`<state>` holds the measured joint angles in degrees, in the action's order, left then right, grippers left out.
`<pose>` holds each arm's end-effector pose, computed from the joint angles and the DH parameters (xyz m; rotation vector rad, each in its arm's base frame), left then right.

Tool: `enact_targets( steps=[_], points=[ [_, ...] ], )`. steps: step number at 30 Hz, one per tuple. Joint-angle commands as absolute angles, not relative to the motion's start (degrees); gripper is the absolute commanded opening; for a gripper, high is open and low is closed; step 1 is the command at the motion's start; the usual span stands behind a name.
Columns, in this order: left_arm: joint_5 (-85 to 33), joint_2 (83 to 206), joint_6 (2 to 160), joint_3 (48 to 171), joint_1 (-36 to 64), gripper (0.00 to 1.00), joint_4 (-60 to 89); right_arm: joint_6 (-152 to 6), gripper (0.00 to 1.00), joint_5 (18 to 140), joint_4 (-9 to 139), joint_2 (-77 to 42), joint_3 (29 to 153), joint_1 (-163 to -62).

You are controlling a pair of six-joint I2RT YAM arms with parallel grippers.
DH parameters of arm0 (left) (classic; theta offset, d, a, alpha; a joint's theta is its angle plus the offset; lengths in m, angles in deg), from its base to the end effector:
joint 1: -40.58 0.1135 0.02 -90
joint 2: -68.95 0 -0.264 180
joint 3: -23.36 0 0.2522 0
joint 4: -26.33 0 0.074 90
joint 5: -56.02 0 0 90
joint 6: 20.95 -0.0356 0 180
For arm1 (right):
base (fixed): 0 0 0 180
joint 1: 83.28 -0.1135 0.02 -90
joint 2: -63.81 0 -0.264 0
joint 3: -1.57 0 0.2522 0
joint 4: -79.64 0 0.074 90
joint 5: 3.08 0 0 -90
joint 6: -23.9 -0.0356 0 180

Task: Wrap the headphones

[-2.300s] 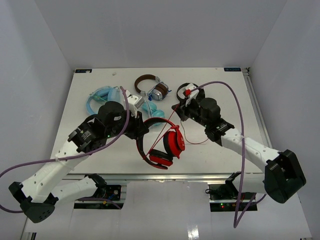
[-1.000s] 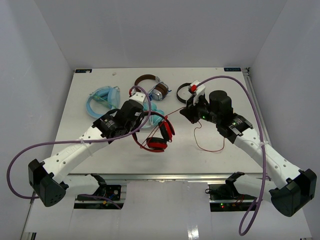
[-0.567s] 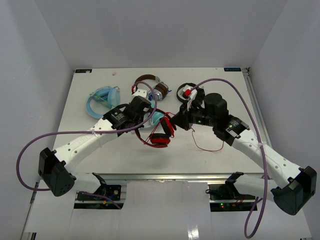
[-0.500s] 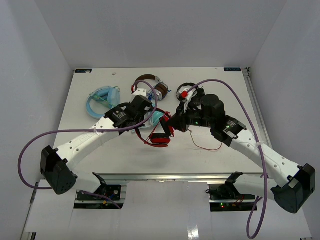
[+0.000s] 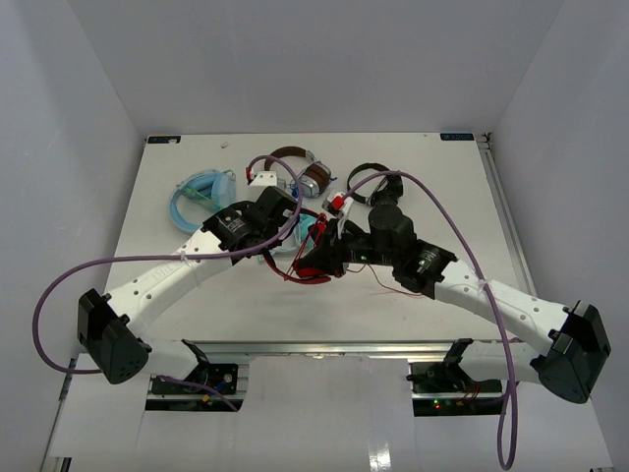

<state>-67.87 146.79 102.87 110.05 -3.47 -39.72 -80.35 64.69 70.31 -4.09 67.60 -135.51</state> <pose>0.2076 -0.1732 0.3233 -0.0004 2.3463 0.1216 0.1594 0.2277 0.3291 -0.9005 1.6824 1.1578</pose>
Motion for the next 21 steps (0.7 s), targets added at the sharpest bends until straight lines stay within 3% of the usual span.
enact_targets(
  steps=[1,11,21],
  points=[
    [-68.58,143.86,107.93,112.01,-2.15,0.00,-35.75,-82.91,0.12,65.17,78.61,-2.87,65.59,-139.65],
    [-66.89,140.34,110.63,112.21,-1.46,0.00,-33.75,-83.62,0.15,74.77,81.70,-2.10,61.35,-146.35],
    [-64.63,137.42,115.11,111.69,-0.82,0.00,-31.99,-81.17,0.12,94.72,84.19,-3.32,57.80,-155.02]
  ],
)
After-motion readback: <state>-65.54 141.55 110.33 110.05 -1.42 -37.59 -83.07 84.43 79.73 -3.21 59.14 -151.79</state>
